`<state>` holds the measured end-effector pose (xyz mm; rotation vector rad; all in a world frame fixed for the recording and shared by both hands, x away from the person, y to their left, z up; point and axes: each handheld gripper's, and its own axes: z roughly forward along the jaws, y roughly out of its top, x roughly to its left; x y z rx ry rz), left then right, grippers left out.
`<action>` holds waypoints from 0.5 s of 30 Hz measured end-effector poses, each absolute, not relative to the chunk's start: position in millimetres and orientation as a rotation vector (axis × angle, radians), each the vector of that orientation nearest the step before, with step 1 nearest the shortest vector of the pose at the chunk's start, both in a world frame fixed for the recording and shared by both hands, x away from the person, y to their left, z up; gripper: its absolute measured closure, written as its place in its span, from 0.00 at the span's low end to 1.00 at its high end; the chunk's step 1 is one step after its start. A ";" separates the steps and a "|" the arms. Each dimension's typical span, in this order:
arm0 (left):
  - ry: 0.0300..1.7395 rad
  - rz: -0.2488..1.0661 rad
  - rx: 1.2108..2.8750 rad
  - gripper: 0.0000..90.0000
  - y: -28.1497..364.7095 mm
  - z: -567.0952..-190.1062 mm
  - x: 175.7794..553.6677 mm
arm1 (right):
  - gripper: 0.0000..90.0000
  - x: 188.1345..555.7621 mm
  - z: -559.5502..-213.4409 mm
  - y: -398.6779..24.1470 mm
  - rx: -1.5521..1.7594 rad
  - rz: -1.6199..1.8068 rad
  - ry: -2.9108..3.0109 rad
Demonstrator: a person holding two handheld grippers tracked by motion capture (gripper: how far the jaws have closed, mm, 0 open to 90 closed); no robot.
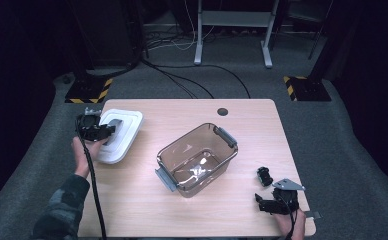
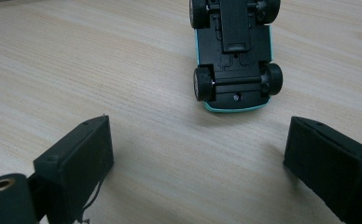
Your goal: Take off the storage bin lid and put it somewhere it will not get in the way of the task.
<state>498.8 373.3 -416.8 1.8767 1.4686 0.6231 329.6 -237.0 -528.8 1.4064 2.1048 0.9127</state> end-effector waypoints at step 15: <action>1.568 0.608 1.861 0.74 383.7 -455.0 501.1 | 0.08 329.5 -528.8 -237.0 1.408 0.913 2.102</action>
